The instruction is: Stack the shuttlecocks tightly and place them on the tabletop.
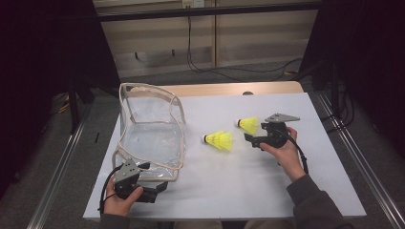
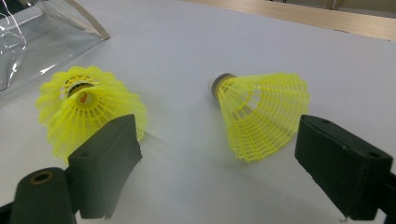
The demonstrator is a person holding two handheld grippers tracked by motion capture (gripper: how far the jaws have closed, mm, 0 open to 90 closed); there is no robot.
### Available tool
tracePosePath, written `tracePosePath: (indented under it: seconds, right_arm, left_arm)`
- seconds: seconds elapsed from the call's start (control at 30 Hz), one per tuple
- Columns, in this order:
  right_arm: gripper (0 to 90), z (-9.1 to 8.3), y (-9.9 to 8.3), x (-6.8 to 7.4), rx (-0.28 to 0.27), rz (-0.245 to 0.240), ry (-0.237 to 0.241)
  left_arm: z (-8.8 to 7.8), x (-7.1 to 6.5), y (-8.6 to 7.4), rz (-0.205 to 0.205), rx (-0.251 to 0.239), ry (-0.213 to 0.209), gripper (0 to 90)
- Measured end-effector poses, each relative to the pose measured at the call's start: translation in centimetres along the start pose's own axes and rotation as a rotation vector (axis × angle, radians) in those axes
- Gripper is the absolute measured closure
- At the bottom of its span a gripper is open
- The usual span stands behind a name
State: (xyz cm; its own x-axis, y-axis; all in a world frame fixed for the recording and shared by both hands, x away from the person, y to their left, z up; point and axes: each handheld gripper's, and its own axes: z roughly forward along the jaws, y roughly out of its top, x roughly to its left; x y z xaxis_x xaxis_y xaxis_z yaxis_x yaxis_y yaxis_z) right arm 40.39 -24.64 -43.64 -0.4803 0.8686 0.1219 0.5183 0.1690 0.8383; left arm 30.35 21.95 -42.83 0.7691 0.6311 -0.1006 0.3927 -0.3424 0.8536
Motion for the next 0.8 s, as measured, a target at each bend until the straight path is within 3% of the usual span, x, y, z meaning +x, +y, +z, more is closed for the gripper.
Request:
tracePosePath:
  seconds: [0.8]
  right_arm:
    - [19.6,1.1,0.4,-0.3,0.000,-0.023,-0.012]
  left_arm:
    - [-0.1,0.1,0.0,-0.001,-0.001,0.001,3.5]
